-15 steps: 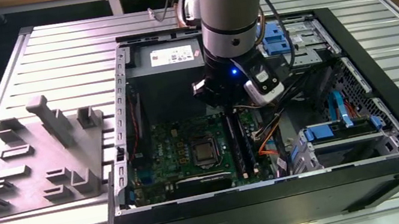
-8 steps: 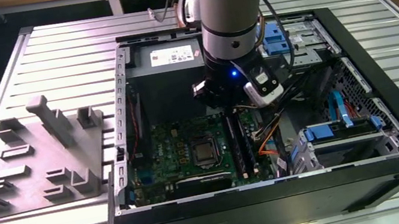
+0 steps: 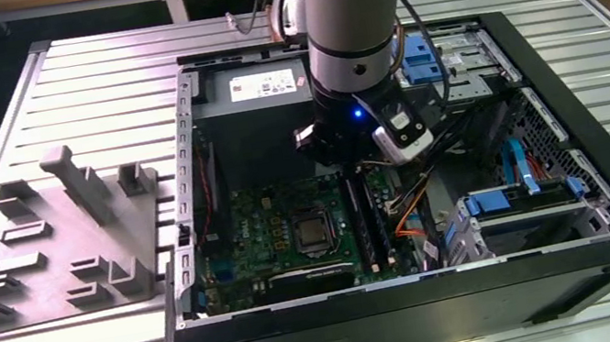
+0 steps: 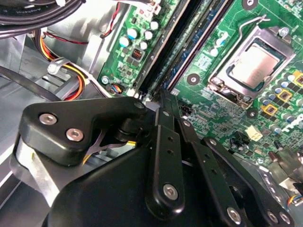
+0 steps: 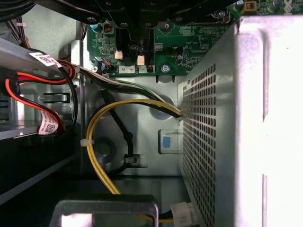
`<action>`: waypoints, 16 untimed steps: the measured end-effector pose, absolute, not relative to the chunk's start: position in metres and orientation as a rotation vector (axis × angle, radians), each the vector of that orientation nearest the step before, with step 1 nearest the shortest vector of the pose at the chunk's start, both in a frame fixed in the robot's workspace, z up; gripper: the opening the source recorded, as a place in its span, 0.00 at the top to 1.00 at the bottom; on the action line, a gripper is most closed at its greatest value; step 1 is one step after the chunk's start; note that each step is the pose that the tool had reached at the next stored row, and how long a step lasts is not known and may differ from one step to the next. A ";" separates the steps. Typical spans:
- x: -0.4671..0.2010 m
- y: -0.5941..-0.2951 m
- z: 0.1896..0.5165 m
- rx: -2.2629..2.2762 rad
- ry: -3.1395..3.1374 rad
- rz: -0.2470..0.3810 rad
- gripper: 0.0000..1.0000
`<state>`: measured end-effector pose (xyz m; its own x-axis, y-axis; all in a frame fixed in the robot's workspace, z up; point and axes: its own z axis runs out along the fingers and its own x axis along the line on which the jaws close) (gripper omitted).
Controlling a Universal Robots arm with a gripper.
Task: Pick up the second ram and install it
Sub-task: 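Press down the second ram until it locks into place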
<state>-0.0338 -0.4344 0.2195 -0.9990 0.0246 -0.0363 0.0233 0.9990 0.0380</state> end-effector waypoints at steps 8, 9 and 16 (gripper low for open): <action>-0.034 -0.434 0.217 0.037 3.104 0.059 0.90; -0.034 -0.434 0.217 0.037 3.104 0.059 0.90; -0.034 -0.434 0.216 0.037 3.104 0.059 0.90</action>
<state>-0.0338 -0.4345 0.2163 -0.9990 0.0247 -0.0363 0.0233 0.9990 0.0382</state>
